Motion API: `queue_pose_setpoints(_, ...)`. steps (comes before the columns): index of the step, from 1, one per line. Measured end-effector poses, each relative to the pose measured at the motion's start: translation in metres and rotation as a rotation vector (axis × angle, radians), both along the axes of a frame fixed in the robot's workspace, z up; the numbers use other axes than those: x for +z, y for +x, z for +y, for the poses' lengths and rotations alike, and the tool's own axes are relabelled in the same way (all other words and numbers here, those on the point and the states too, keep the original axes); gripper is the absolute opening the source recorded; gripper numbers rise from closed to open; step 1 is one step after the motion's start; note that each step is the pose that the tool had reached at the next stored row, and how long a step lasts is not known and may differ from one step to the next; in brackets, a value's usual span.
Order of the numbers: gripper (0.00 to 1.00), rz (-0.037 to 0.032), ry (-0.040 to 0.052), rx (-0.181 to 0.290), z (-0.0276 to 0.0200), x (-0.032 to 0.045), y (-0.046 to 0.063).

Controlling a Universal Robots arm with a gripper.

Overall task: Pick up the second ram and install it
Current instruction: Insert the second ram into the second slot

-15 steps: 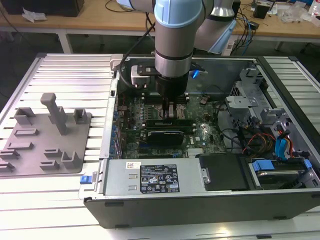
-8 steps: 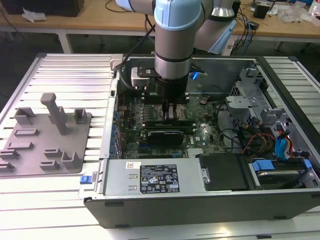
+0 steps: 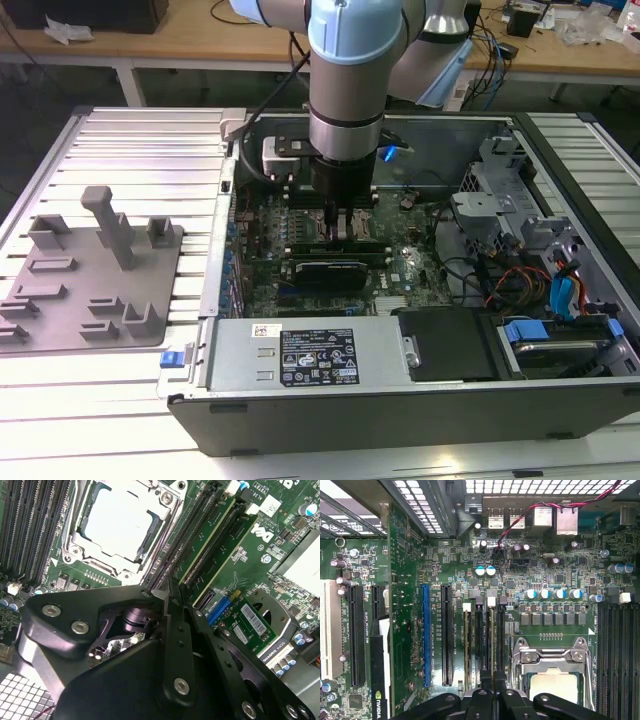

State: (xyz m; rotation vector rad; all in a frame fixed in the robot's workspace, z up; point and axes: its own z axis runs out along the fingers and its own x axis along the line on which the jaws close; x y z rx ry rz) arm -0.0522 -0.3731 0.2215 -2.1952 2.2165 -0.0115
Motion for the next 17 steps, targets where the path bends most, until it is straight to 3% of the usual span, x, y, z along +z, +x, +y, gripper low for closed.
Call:
queue_pose_setpoints(4, 0.17, -0.0001, 0.0, 0.0, 0.0, 0.0023, 0.0)
queue_pose_setpoints(7, 0.17, -0.0001, 0.0002, 0.0, 0.0, 0.017, 0.0)
queue_pose_setpoints(11, 0.17, 0.0, -0.0002, 0.0, 0.0, 0.0499, 0.0)
queue_pose_setpoints(14, 0.17, -0.0002, -0.0013, 0.0, 0.0, 0.0582, 0.0)
queue_pose_setpoints(17, 0.17, -0.0001, -0.0025, 0.0, 0.0, 0.0583, 0.0)
